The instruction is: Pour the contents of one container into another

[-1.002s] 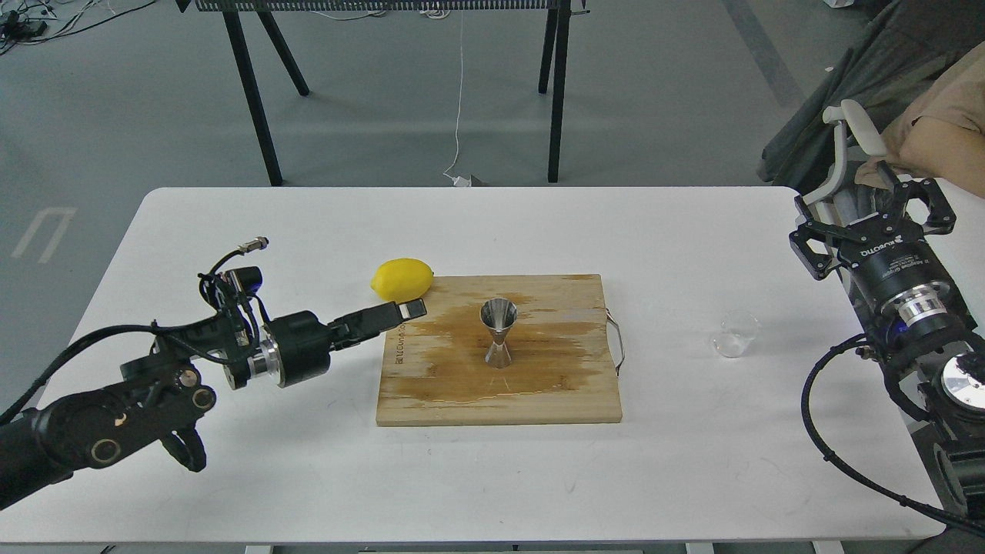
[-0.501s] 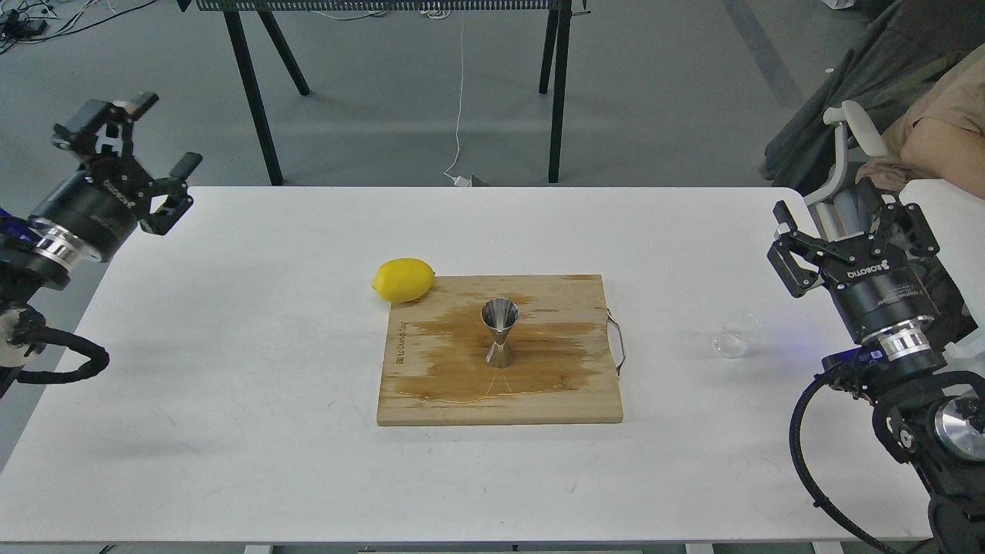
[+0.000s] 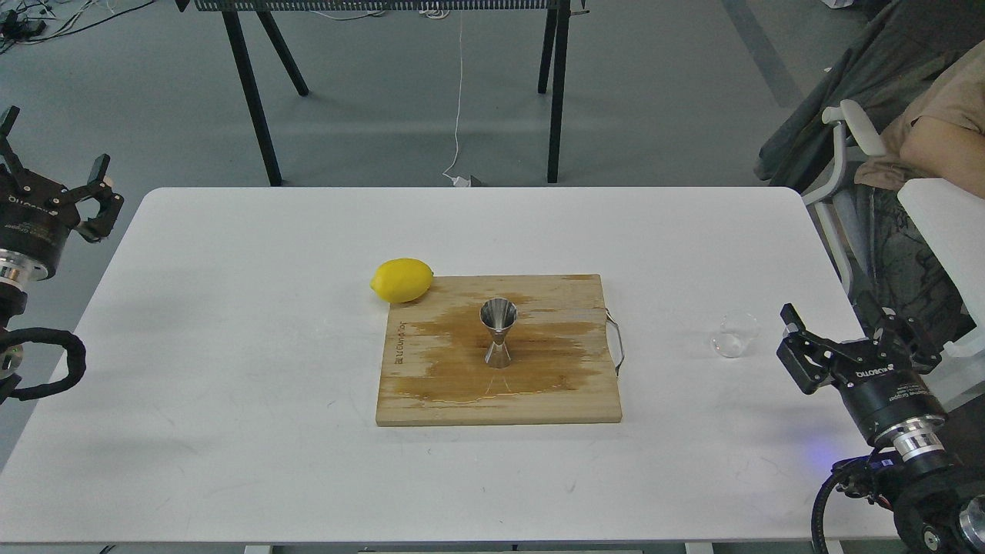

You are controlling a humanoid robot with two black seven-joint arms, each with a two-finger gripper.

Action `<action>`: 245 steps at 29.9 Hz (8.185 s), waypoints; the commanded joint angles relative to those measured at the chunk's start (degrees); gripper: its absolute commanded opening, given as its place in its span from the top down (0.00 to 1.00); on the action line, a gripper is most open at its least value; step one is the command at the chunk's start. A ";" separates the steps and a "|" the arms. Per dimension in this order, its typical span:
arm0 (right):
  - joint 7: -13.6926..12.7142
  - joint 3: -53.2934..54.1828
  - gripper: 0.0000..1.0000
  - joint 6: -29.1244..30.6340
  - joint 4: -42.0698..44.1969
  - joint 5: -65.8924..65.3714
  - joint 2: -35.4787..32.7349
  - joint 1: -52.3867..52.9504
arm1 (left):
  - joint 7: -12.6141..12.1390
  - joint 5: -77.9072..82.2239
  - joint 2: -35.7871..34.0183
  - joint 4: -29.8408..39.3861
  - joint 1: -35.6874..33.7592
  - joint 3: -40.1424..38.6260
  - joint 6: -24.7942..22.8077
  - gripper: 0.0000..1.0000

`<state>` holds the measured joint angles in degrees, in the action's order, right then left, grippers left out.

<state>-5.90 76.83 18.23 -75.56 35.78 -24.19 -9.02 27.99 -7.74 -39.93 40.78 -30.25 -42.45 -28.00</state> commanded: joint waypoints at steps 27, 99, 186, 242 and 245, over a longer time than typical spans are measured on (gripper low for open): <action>1.85 -3.53 0.01 -34.57 3.31 -7.12 4.24 12.18 | 0.01 0.36 0.81 -0.09 0.19 0.70 0.00 0.05; 1.94 -5.99 0.21 -34.14 19.75 -14.68 11.71 23.69 | 0.01 0.54 2.84 -4.92 0.89 0.70 0.00 0.03; 0.89 -42.19 0.50 -26.76 1.12 -53.53 11.98 45.05 | 0.01 0.54 6.26 -8.00 1.33 0.79 0.00 0.02; 0.80 -61.27 0.51 -26.76 1.56 -65.31 9.87 56.65 | 0.01 0.54 6.26 -8.00 1.51 0.71 0.00 0.02; 0.80 -61.36 0.51 -26.76 1.65 -65.31 9.87 56.83 | 0.01 0.54 6.26 -8.00 1.59 0.79 0.00 0.02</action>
<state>-5.12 15.65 -8.51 -73.99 -29.51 -14.33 47.63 28.00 -7.21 -33.66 32.78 -28.75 -41.70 -28.00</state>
